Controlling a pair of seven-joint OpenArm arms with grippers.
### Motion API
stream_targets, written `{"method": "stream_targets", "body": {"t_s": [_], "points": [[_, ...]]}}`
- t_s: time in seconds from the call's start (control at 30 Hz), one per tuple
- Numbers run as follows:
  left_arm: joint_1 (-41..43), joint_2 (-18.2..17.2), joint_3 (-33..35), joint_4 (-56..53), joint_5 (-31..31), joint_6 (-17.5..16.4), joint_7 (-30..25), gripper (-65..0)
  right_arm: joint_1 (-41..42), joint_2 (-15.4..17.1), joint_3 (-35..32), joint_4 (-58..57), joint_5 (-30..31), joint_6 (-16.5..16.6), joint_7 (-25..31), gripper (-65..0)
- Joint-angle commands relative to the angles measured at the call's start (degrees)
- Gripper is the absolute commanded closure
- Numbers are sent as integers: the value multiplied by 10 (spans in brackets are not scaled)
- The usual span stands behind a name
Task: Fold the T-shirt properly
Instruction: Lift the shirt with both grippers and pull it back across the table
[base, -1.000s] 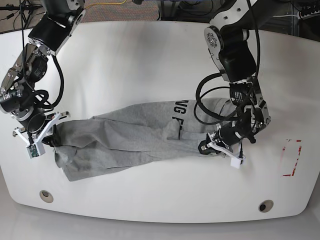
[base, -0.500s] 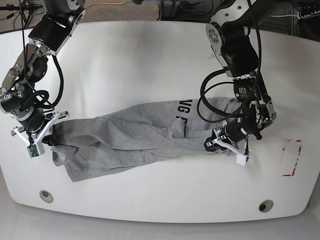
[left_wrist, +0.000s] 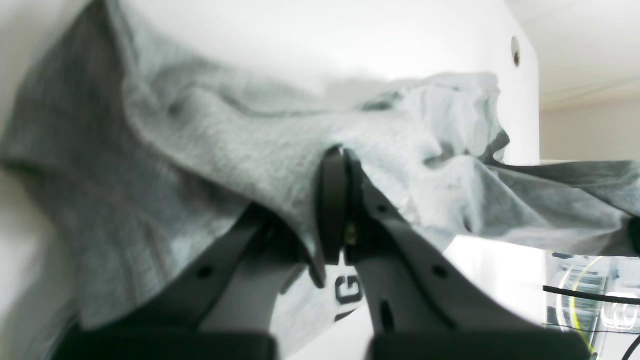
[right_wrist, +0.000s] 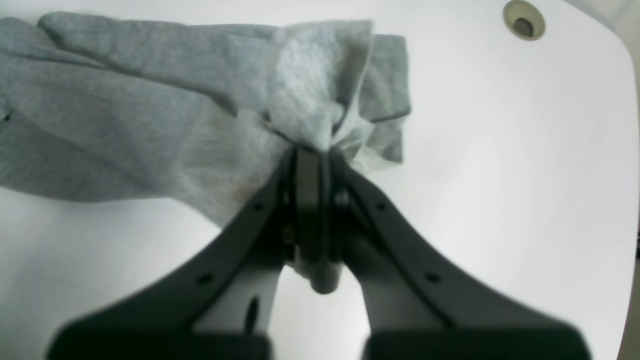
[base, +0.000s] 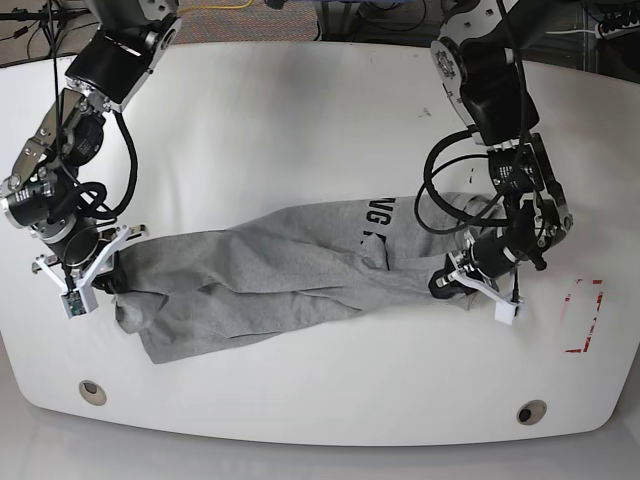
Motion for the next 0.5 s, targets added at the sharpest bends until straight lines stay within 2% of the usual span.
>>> {"method": "stream_targets", "body": {"t_s": [0.0, 0.17, 0.33, 0.47], "points": [[-36, -25, 4, 32, -32, -5, -8, 0, 32, 10, -12, 7, 5, -1, 37, -19], [-72, -57, 27, 34, -55, -6, 26, 0, 69, 10, -29, -20, -19, -1, 44, -19], [-103, -64, 29, 37, -84, -6, 59, 0, 114, 10, -37, -47, -34, -1, 44, -19], [-138, -83, 29, 53, -93, -7, 74, 0, 164, 11, -45, -73, -38, -1, 44, -19]]}}
